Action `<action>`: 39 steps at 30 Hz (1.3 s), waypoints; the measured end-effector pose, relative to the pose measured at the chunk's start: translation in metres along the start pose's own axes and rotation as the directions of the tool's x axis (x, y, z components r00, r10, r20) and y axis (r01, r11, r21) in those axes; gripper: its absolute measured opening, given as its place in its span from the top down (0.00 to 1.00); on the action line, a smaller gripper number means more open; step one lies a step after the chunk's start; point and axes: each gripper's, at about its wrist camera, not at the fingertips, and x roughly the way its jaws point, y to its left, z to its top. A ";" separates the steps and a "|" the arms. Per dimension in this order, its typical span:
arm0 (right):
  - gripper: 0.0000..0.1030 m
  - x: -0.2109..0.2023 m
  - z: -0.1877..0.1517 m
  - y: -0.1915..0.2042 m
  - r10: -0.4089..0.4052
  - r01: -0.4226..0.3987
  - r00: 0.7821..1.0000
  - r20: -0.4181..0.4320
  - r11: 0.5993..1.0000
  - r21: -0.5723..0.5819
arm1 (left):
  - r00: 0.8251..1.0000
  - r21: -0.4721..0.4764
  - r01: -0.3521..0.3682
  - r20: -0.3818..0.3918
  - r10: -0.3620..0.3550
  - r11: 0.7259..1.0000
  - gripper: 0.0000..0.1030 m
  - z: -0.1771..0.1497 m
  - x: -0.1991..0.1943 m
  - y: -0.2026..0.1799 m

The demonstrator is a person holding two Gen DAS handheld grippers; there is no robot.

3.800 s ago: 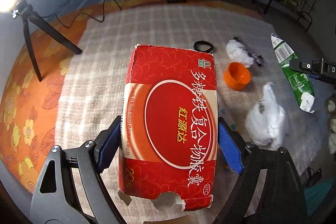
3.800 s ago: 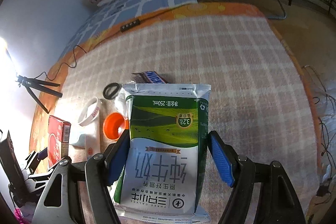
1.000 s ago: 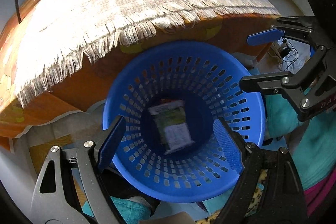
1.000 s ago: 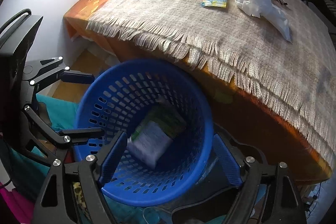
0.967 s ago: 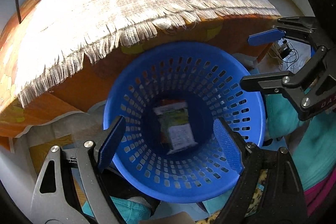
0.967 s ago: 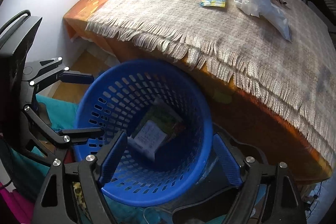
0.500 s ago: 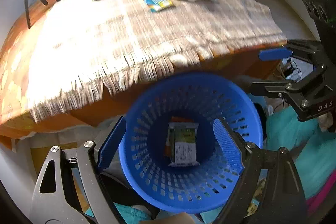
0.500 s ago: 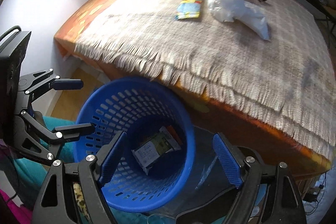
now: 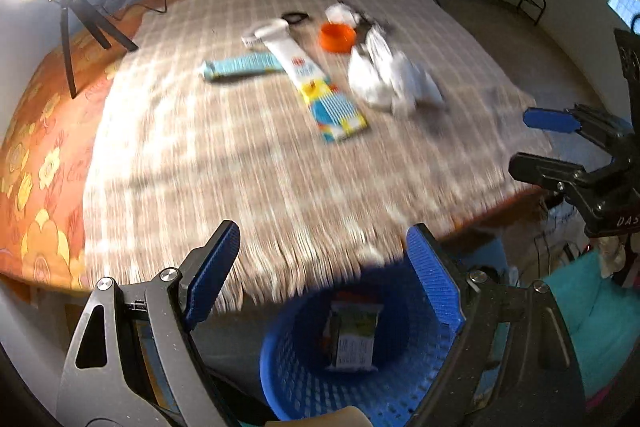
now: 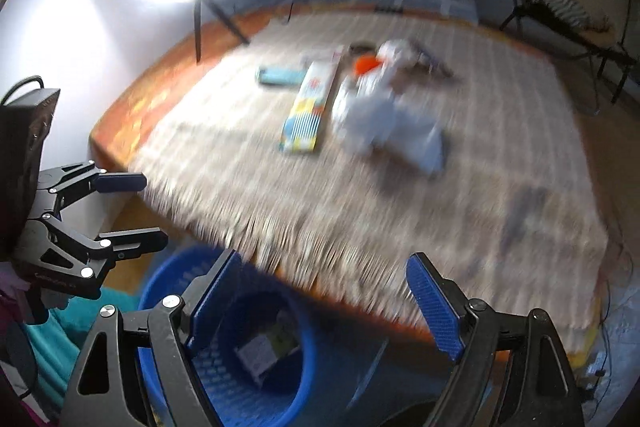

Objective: Collect trash
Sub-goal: 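Grasp the white drink carton with the left tool while the right tool grasps the white bag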

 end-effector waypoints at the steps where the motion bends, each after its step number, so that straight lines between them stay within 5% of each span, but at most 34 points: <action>1: 0.16 -0.002 0.006 -0.003 -0.009 0.009 1.000 0.011 1.000 -0.011 | 1.000 -0.012 -0.001 0.006 0.001 1.000 0.15 0.006 0.002 0.003; 10: 0.16 0.017 0.060 -0.033 -0.016 0.015 1.000 0.007 0.999 0.038 | 1.000 -0.112 0.009 -0.001 -0.009 0.994 0.15 0.056 0.032 0.025; 19: 0.16 0.056 0.092 -0.040 -0.011 0.011 1.000 -0.015 0.999 0.033 | 0.999 -0.210 0.018 -0.040 -0.027 0.978 0.32 0.104 0.079 0.042; 24: 0.16 0.079 0.102 -0.037 -0.025 0.025 0.999 -0.045 1.000 0.003 | 0.998 -0.256 0.027 -0.050 -0.041 0.966 0.33 0.121 0.100 0.048; 39: 0.16 0.120 0.113 -0.030 -0.100 0.093 0.990 -0.095 0.993 -0.077 | 0.994 -0.234 -0.008 -0.104 -0.017 0.972 0.45 0.141 0.148 0.033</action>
